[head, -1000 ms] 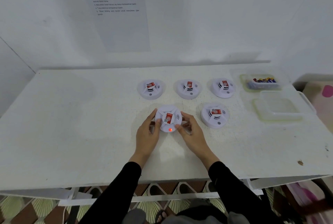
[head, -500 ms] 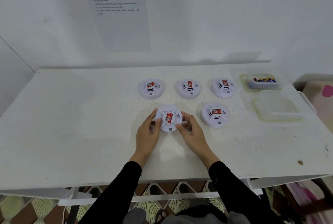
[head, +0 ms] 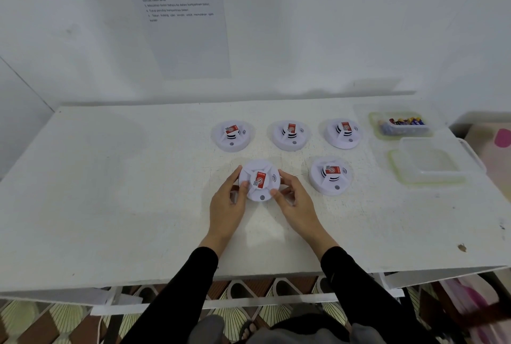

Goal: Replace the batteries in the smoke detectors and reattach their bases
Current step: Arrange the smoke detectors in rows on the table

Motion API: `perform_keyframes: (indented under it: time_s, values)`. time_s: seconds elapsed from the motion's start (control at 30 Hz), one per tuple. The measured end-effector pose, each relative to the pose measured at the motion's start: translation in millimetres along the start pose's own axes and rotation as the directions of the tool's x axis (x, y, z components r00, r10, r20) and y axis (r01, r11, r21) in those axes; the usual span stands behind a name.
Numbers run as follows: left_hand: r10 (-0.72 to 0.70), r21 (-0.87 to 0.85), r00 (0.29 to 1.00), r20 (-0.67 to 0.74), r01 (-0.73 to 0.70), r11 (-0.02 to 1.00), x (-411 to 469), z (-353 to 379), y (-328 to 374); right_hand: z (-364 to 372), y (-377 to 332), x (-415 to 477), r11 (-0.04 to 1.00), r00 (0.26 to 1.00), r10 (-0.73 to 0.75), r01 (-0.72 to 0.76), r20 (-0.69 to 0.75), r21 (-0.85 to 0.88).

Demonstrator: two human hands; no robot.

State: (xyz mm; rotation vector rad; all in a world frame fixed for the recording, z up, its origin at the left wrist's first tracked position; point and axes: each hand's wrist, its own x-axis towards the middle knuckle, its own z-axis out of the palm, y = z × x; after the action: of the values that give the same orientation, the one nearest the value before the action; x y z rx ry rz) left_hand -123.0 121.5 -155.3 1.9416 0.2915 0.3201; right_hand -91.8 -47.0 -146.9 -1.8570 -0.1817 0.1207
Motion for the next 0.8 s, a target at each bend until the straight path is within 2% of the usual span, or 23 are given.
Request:
perform_keyframes:
  time_s: [0.8]
  values:
    - [0.014,-0.029,1.000,-0.007,-0.014,0.999,-0.5,-0.2,1.6,-0.2,0.6,0.0,1.000,1.000,-0.004,0.004,-0.002,-0.005]
